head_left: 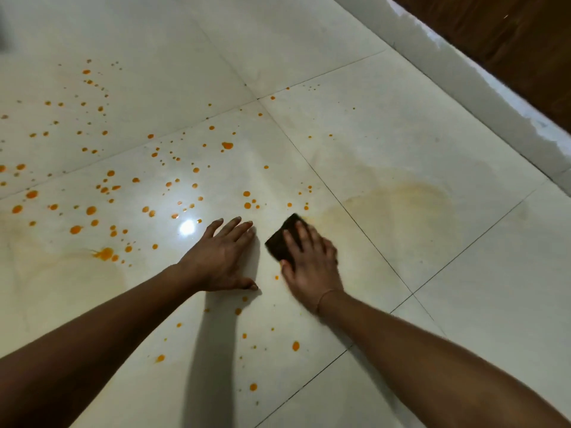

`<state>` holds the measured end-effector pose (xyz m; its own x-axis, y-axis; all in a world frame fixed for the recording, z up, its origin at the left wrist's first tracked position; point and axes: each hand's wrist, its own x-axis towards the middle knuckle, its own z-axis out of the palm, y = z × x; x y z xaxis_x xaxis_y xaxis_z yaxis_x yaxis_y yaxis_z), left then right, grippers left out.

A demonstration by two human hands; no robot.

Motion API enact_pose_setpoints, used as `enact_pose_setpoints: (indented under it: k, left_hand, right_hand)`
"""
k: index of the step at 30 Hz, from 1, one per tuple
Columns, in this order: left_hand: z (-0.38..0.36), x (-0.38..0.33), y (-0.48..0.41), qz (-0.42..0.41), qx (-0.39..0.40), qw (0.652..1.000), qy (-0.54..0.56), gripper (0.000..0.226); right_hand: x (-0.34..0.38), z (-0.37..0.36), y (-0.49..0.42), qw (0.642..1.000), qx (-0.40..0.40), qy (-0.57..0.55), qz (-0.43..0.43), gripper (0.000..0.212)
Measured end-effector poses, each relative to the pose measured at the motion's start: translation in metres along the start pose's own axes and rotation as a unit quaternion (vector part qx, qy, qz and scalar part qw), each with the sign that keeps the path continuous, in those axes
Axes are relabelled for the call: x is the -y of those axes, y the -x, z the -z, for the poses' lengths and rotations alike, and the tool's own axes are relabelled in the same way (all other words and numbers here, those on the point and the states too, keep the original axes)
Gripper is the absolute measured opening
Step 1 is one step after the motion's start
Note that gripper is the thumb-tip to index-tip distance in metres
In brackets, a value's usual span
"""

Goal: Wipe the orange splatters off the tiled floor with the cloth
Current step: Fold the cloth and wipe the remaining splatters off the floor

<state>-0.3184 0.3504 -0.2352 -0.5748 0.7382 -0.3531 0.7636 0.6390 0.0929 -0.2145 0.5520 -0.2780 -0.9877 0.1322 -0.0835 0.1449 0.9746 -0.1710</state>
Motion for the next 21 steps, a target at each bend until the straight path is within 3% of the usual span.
enact_pose_setpoints:
  k: [2, 4, 5, 7, 9, 12, 15, 16, 18, 20, 21]
  left_hand:
    - [-0.004, 0.004, 0.008, -0.001, 0.003, 1.0, -0.011, 0.121]
    - [-0.003, 0.005, 0.016, 0.001, 0.013, 1.0, -0.006, 0.122]
    - [-0.002, 0.005, 0.02, 0.002, 0.017, 1.0, -0.004, 0.121]
    - [-0.004, 0.004, 0.023, -0.002, 0.02, 1.0, -0.004, 0.108]
    - [-0.008, 0.004, 0.023, -0.009, 0.003, 1.0, 0.007, 0.084]
    - [-0.01, 0.011, 0.023, -0.016, -0.014, 1.0, 0.009, 0.073]
    - [-0.012, 0.012, 0.024, -0.018, -0.009, 1.0, 0.008, 0.081]
    - [-0.011, 0.01, 0.025, -0.016, -0.003, 1.0, 0.008, 0.082]
    - [-0.012, 0.006, 0.026, -0.004, -0.004, 1.0, 0.015, 0.082]
    - [-0.018, 0.004, 0.028, 0.005, -0.013, 1.0, 0.026, 0.077]
    - [-0.022, 0.003, 0.029, 0.009, -0.02, 0.999, 0.027, 0.072]
  right_hand:
    - [0.002, -0.001, 0.048, 0.994, 0.047, -0.004, 0.098, 0.065]
    - [-0.031, 0.007, 0.077, 0.988, 0.068, -0.005, 0.141, 0.066]
    - [-0.047, 0.007, 0.073, 0.991, 0.058, 0.005, 0.123, 0.065]
    - [-0.055, 0.009, 0.039, 0.999, 0.032, 0.018, 0.004, 0.064]
    - [-0.02, 0.007, 0.003, 0.997, 0.009, 0.008, -0.073, 0.064]
    - [0.034, -0.008, 0.04, 0.997, 0.025, -0.009, 0.069, 0.065]
    - [0.005, 0.001, 0.12, 0.984, 0.068, -0.024, 0.16, 0.067]
    - [-0.012, 0.003, 0.124, 0.986, 0.059, -0.015, 0.156, 0.067]
    - [-0.028, 0.007, 0.095, 0.997, 0.043, 0.002, 0.064, 0.066]
    - [-0.006, 0.004, 0.052, 0.999, 0.015, 0.0, -0.038, 0.065]
    - [0.014, 0.0, 0.045, 0.999, 0.007, -0.014, -0.034, 0.065]
